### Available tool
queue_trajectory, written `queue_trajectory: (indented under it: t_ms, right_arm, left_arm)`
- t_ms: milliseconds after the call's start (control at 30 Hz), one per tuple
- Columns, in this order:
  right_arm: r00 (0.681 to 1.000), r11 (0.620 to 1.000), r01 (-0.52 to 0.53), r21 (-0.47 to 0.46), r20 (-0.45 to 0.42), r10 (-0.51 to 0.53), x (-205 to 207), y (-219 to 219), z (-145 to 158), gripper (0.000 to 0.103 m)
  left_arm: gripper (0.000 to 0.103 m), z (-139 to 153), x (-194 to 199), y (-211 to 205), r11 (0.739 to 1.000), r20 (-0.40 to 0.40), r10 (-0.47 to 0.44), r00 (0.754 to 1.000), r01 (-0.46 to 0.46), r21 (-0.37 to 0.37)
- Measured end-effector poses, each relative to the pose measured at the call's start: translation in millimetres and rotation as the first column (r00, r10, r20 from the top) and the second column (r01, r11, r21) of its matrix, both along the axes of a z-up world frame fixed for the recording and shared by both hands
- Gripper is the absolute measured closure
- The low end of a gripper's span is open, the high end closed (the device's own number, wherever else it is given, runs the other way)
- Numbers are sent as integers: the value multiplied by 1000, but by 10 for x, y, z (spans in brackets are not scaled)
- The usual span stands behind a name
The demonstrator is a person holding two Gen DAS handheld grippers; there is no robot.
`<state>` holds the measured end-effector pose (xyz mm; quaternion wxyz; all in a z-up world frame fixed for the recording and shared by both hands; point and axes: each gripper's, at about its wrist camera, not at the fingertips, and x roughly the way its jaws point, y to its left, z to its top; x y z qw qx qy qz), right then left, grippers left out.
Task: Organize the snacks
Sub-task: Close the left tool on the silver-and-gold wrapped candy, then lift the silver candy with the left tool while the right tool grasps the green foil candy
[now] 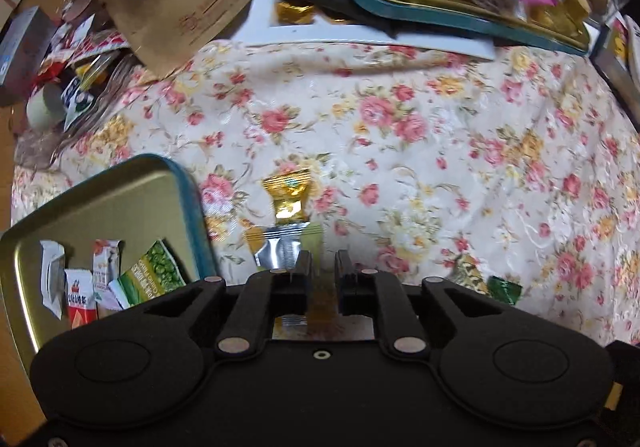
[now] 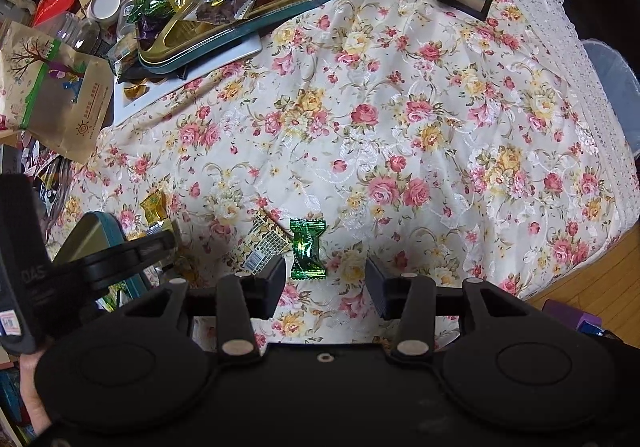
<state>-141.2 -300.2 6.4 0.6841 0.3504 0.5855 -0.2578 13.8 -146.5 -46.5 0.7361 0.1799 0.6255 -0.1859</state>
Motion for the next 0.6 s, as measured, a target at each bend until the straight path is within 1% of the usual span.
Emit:
queue_trajectory:
  t_ms: [67,133,167,267,367,433,533,600]
  right_arm:
    - [1000,1000,-1,10,1,1,4,2,-3,56]
    - [1000,1000,-6,13,7,6,2,17,10,56]
    - [1000,1000,-8,10,8,8,0,21,18,56]
    - [1000,1000,-7,4,12,7,-7,22,33,56]
    - [1000,1000,-1,13,13,1,-17,6,32,56]
    - [1000,1000,1,14,15,-2,-26,-5,35,56]
    - [1000,1000,6,13,16,-6,-37,-17,40,56]
    - [1000,1000,9,17,17,-9,-43,-22,41,56]
  left_arm:
    - [83,-54,82,77,1000,-46,20,999,-20,-8]
    - [82,-94,116,133,999,-67,45,997,-45,-3]
    - [82,-108,123,144,999,-63,54,997,-53,5]
    - [82,-110,110,175,996,-10,76,997,-76,42]
    - [82,-92,123,205,994,28,91,995,-92,55]
    - [81,-130,141,206,994,25,95,995,-96,59]
    - [81,-233,163,212,992,-2,105,994,-105,77]
    - [79,-297,178,213,991,-9,110,994,-109,79]
